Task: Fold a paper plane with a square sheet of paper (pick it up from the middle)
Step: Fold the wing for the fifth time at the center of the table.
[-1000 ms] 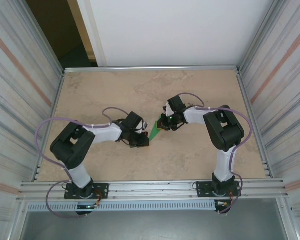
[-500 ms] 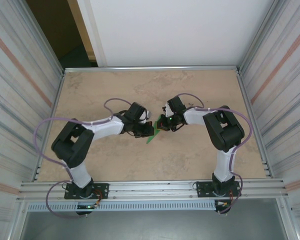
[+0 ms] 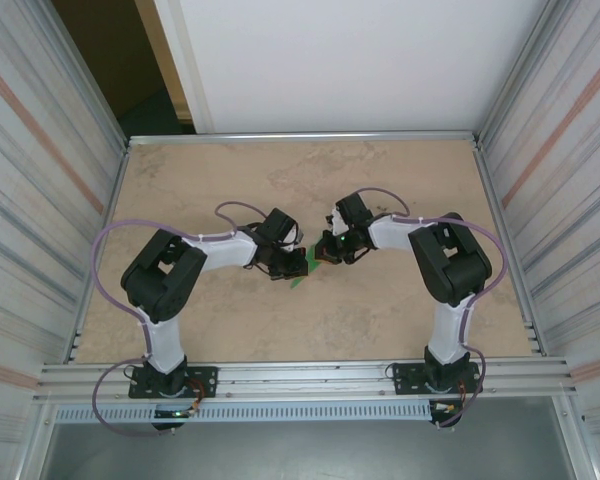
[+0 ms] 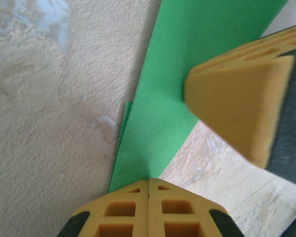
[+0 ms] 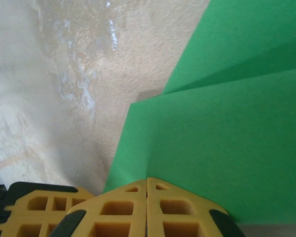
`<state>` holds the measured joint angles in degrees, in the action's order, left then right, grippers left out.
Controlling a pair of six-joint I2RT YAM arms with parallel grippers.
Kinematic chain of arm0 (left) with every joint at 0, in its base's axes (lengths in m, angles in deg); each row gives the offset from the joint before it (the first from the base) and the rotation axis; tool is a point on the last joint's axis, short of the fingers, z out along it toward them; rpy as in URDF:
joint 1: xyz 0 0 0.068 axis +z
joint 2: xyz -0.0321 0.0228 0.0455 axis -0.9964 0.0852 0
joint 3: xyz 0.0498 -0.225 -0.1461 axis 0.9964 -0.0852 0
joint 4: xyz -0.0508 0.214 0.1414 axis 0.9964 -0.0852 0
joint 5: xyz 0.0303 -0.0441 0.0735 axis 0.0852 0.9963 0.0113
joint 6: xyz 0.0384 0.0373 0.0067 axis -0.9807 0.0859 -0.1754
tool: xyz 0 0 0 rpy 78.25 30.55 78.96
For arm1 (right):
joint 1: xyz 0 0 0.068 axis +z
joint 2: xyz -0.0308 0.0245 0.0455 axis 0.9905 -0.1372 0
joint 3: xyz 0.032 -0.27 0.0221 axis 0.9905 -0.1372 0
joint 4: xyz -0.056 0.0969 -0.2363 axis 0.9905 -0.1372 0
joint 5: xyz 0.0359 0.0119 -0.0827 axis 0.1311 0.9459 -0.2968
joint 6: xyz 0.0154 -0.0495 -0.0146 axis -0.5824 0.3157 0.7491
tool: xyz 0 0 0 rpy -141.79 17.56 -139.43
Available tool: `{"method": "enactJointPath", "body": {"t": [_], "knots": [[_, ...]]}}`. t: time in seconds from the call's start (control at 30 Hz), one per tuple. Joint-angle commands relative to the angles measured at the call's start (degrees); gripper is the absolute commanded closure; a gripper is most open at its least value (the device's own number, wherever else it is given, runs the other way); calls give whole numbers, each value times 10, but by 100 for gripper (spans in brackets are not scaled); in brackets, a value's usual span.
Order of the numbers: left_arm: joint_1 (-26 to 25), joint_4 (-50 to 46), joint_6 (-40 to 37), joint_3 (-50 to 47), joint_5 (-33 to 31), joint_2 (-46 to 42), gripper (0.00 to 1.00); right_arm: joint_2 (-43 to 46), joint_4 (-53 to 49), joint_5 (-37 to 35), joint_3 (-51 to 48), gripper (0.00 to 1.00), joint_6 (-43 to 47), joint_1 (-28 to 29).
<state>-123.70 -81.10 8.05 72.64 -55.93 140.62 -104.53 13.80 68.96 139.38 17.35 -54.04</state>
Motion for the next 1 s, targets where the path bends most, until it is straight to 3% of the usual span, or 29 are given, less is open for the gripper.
{"method": "enactJointPath", "body": {"t": [0.0, 0.6, 0.97], "knots": [[5, -19, 14, -27, -12, 10, 100, 23, -54, -38, 31, 89, 32, -17], [5, 14, 16, 33, 36, -14, 96, -53, -117, -71, 73, 92, 69, -31], [13, -15, 29, 81, -2, 55, 99, -41, -95, -52, 58, 93, 70, -37]]}}
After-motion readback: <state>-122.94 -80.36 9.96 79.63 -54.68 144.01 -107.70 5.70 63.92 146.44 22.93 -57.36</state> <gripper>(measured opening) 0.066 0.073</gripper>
